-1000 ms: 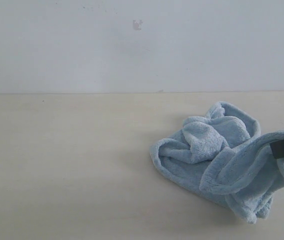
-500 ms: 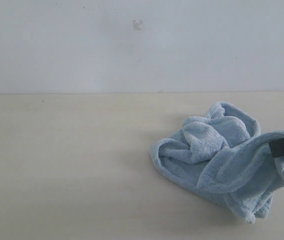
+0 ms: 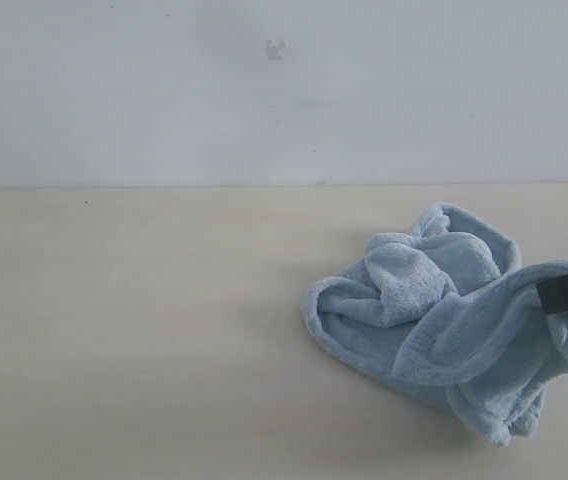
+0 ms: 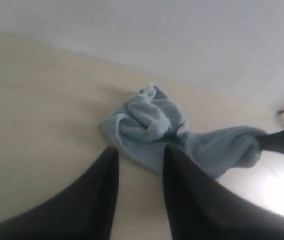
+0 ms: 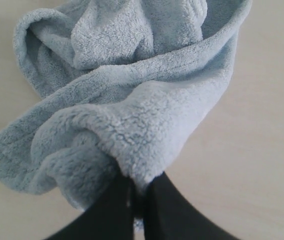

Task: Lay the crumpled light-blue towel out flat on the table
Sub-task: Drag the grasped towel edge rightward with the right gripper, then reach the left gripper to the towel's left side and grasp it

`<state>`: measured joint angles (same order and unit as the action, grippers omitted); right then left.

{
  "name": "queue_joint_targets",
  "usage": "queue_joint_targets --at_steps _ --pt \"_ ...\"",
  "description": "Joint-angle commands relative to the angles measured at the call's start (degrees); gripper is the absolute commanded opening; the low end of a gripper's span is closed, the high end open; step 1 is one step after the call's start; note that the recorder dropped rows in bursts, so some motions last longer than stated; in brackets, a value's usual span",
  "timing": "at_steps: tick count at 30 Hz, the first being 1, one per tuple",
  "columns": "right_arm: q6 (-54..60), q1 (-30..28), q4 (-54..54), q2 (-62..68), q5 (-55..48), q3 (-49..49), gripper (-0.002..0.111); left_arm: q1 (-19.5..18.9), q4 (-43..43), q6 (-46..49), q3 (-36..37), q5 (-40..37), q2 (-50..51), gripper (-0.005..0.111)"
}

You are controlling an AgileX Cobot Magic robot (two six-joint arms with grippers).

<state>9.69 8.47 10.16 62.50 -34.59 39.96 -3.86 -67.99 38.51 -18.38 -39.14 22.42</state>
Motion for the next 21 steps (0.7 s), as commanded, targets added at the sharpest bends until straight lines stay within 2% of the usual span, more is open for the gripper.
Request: queue_joint_targets --at_steps 1,5,9,16,21 --pt "0.2 -0.5 0.3 -0.6 1.3 -0.1 0.0 1.2 5.5 6.0 -3.1 -0.8 7.9 0.03" --pt "0.2 -0.5 0.6 -0.6 1.5 -0.1 0.0 1.2 5.3 8.9 -4.6 1.1 15.2 0.029" --pt "0.2 -0.5 1.0 -0.6 1.8 -0.1 0.0 1.2 -0.2 12.9 -5.5 4.2 21.7 0.024" --pt "0.2 -0.5 1.1 -0.6 2.0 -0.1 0.0 1.2 -14.2 29.2 -7.4 1.3 34.5 0.005" --pt "0.2 -0.5 1.1 -0.6 2.3 -0.1 0.0 2.8 -18.6 37.0 -9.1 -0.1 42.2 0.004"
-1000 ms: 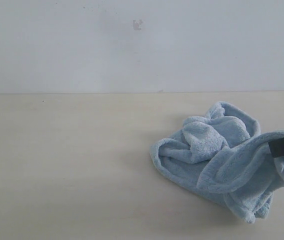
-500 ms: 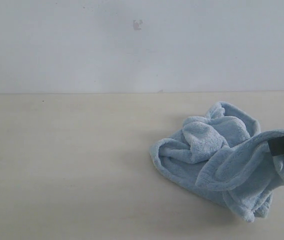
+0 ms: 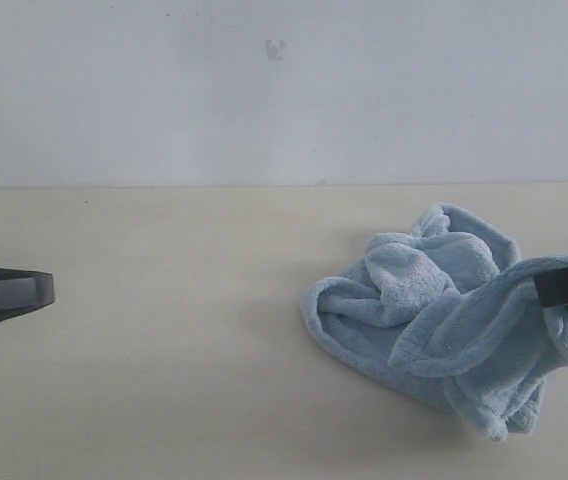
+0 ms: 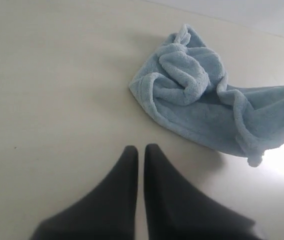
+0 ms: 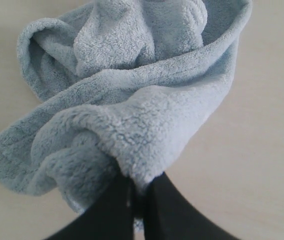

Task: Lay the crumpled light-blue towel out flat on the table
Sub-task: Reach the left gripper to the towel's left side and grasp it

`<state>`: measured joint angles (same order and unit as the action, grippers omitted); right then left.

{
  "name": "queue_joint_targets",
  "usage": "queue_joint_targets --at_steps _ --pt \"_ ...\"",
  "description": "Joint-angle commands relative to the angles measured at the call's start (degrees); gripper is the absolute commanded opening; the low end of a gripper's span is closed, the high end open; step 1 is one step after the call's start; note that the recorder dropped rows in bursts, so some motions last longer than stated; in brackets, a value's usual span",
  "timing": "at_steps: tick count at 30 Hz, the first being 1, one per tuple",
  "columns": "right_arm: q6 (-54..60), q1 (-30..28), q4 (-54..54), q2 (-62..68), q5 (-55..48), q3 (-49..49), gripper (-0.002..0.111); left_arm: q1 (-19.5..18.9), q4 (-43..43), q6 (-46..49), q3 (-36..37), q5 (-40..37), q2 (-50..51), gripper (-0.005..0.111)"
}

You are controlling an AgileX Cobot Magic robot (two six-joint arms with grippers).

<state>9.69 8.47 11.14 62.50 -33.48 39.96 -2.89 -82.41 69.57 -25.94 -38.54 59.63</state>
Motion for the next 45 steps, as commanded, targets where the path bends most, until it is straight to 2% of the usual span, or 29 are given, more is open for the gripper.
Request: queue_joint_targets --at_steps 1,4,8,11,13,19,24,30,35,40,45 --pt "0.2 -0.5 0.1 -0.6 1.2 -0.1 0.0 3.0 -5.1 7.4 -2.3 -0.6 6.5 0.004" --pt "0.2 -0.5 0.1 -0.6 1.2 -0.1 0.0 7.2 -7.0 11.1 -5.1 0.3 11.1 0.004" --pt "0.5 -0.5 0.1 -0.6 1.2 -0.1 0.0 13.4 -7.1 13.5 -9.5 5.5 18.4 0.004" --pt "1.0 -0.5 0.1 -0.6 1.2 -0.1 0.0 16.6 -7.0 15.2 -12.9 8.4 23.6 0.006" --pt "1.3 -0.5 0.1 -0.6 1.2 -0.1 0.0 18.1 -7.0 15.6 -15.6 8.0 26.9 0.014" --pt "1.3 -0.5 0.1 -0.6 1.8 -0.1 0.0 22.8 -6.8 17.5 -23.5 10.3 37.3 0.046" --pt "1.3 -0.5 0.1 -0.6 1.9 -0.1 0.0 24.8 -6.8 17.6 -29.8 14.8 44.9 0.05" --pt "1.4 -0.5 0.1 -0.6 2.4 -0.1 0.0 24.9 -6.8 17.5 -35.2 11.0 49.9 0.05" --pt "1.4 -0.5 0.3 -0.6 2.4 -0.1 0.0 25.4 -6.1 17.5 -39.0 12.5 51.8 0.05" --pt "1.4 -0.5 0.3 -0.6 2.5 -0.1 0.0 28.4 -6.0 19.2 -41.7 20.2 54.4 0.064" --pt "1.4 -0.5 0.3 -0.6 2.6 -0.1 0.0 29.4 -6.0 20.0 -45.1 22.4 57.8 0.065"
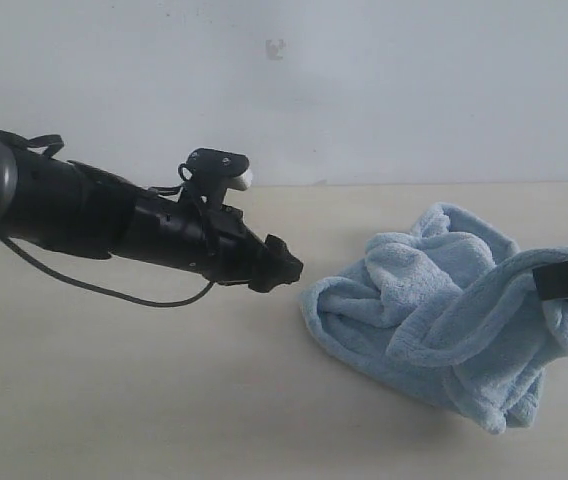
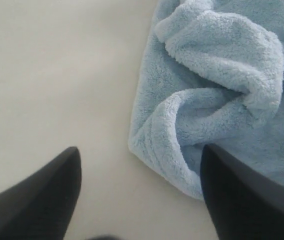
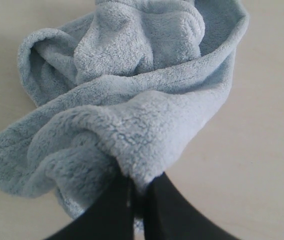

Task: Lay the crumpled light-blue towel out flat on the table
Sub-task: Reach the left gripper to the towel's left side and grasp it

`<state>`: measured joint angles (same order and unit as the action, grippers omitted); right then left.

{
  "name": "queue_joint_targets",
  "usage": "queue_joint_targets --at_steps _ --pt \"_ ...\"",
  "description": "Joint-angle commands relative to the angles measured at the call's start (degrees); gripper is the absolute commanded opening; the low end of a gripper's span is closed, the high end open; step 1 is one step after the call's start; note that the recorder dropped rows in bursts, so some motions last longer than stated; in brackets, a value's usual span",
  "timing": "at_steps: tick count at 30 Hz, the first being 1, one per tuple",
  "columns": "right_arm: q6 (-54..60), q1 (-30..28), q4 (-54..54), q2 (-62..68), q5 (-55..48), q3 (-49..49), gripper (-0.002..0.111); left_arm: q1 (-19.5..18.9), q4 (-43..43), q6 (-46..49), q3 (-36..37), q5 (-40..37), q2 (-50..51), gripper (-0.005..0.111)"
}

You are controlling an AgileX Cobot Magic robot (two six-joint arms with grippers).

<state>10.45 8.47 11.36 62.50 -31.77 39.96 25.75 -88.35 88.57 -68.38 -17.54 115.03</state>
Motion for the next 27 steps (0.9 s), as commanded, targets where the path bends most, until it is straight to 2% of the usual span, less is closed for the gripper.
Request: queue_joint_targets --at_steps 1,9,19,27 --pt "0.6 -0.5 0.1 -0.6 0.9 -0.1 0.0 0.7 0.0 1.0 -3.0 1.4 3.0 0.065" --pt "0.6 -0.5 0.4 -0.6 1.3 -0.1 0.0 1.3 -2.2 0.9 -7.2 -2.3 8.4 0.065" --pt "0.6 -0.5 0.4 -0.6 1.6 -0.1 0.0 4.7 -2.2 1.1 -12.1 2.9 13.6 0.063" --pt "0.6 -0.5 0.8 -0.6 1.7 -0.1 0.0 4.9 -2.2 1.1 -12.3 14.0 14.4 0.027"
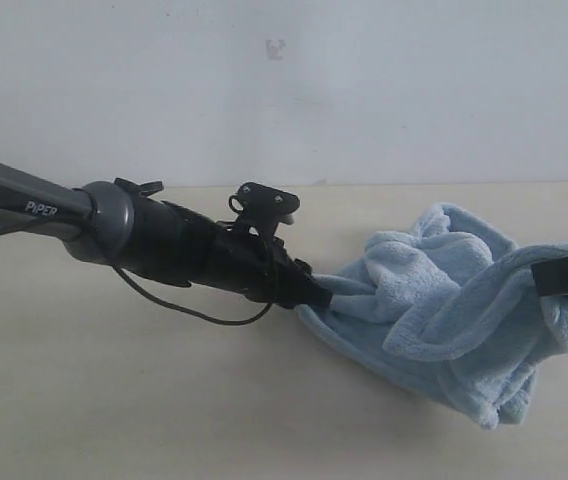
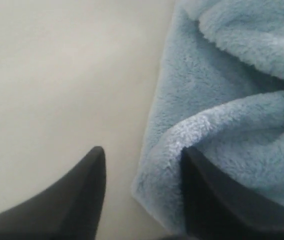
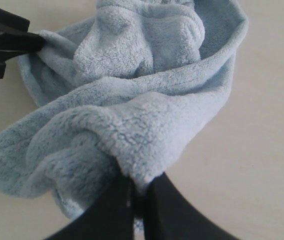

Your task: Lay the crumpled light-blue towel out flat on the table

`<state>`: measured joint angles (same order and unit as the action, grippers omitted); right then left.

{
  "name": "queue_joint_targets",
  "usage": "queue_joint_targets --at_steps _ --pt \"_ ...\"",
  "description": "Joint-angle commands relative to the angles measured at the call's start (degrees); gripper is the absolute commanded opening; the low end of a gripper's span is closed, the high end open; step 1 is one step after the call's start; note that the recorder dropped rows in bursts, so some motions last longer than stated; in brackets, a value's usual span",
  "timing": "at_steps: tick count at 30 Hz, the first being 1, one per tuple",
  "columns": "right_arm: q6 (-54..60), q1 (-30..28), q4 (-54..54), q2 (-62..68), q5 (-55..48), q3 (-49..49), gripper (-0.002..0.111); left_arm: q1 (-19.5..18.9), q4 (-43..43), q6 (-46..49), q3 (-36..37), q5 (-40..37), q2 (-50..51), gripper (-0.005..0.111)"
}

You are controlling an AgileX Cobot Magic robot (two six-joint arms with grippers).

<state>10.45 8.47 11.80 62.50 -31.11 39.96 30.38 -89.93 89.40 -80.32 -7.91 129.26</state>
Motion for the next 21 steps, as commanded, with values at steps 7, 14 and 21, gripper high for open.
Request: queue_joint_targets --at_steps 7,14,21 --pt "0.6 -0.5 0.3 -0.6 1.1 -0.1 0.0 0.3 -0.6 -0.4 -0.1 1.9 -0.8 0.004" --pt "-3.1 -0.5 -6.6 -0.6 2.3 -0.1 0.0 -0.4 -0.5 -0.4 6.9 7.9 -11.7 0.004" --pt "-16.6 -0.5 -18.0 -0.6 2.5 -0.1 0.0 -0.5 -1.3 -0.7 20.0 9.3 -28.9 0.004"
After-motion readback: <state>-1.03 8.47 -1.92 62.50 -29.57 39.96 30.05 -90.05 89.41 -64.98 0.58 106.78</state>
